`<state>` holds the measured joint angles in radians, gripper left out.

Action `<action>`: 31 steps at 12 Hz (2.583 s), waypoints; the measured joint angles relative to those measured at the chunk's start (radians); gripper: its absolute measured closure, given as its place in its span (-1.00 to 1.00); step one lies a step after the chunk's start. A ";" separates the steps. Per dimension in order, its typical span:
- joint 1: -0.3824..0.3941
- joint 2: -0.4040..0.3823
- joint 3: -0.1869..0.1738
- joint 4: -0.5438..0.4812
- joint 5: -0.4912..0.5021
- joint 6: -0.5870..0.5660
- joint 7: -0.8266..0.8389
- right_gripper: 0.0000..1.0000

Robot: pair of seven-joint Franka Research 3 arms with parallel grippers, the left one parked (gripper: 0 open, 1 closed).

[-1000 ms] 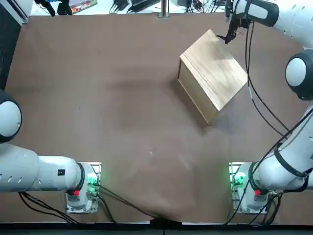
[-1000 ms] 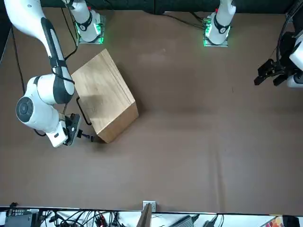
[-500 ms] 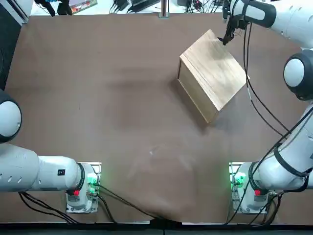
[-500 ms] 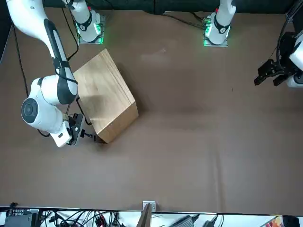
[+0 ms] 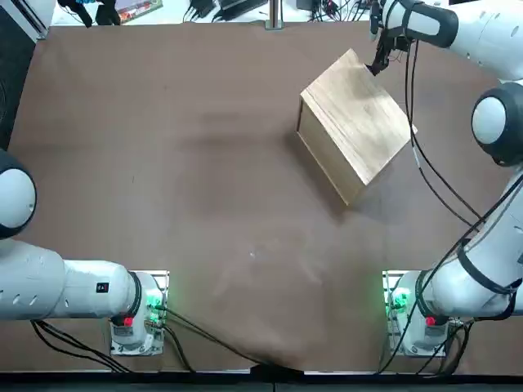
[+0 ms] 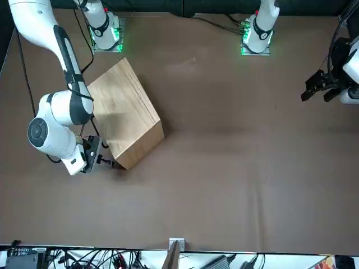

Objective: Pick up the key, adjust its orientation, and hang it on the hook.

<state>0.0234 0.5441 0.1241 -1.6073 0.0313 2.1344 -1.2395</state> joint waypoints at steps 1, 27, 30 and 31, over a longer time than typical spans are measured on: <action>0.004 0.000 0.000 0.000 0.000 0.000 0.000 0.91; 0.000 0.023 -0.007 0.013 0.000 0.000 -0.013 0.04; -0.014 0.023 -0.008 0.036 0.000 -0.001 -0.013 -0.67; -0.017 0.023 -0.008 0.043 0.000 -0.001 -0.014 -0.90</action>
<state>0.0064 0.5666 0.1164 -1.5644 0.0316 2.1337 -1.2533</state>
